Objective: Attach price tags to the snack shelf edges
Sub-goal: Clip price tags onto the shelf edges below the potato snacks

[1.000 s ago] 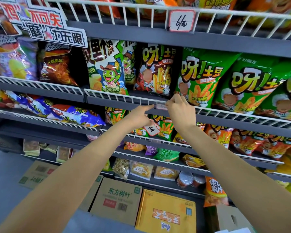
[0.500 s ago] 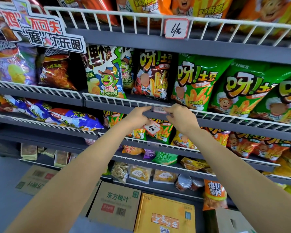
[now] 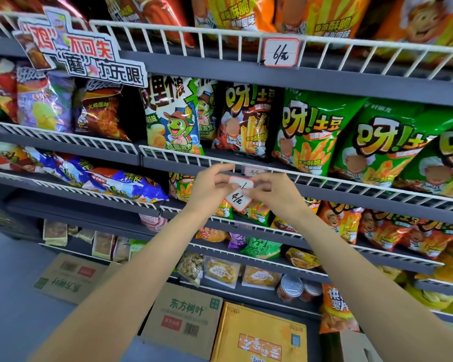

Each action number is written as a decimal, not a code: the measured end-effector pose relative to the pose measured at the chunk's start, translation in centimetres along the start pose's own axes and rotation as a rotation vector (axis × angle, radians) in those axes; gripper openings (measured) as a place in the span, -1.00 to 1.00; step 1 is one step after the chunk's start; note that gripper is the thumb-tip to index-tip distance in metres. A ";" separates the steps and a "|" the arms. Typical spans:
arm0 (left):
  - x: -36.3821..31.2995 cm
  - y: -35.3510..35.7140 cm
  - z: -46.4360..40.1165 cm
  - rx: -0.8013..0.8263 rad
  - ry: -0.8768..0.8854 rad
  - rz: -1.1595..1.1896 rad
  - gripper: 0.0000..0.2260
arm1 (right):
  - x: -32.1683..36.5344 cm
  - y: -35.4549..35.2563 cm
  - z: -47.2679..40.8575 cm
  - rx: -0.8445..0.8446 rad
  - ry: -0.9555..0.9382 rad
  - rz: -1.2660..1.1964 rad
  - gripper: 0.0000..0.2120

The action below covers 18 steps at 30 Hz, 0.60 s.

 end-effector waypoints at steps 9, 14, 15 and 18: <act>2.1 -5.5 2.9 -0.035 -0.119 0.097 -0.66 | 2.4 4.0 -0.7 0.012 -0.012 -0.079 -0.85; 2.4 -11.4 4.0 -0.115 -0.104 0.090 -0.75 | 6.2 9.0 -1.4 0.064 -0.050 -0.048 -0.87; 2.3 -12.8 4.3 -0.128 -0.092 0.070 -0.76 | 7.1 10.1 -1.5 0.062 -0.057 -0.035 -0.87; 2.0 -17.9 5.3 -0.161 -0.050 0.042 -0.84 | 10.2 14.4 -1.8 0.068 -0.093 0.019 -0.87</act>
Point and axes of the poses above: each hand's wrist, its own z-axis away from the middle knuckle, its own y-axis out of the palm, x = y × z, the point moved 9 cm from there along -z, towards the middle knuckle, and after that the axes turned 11 degrees about z, right-handed, at the moved point
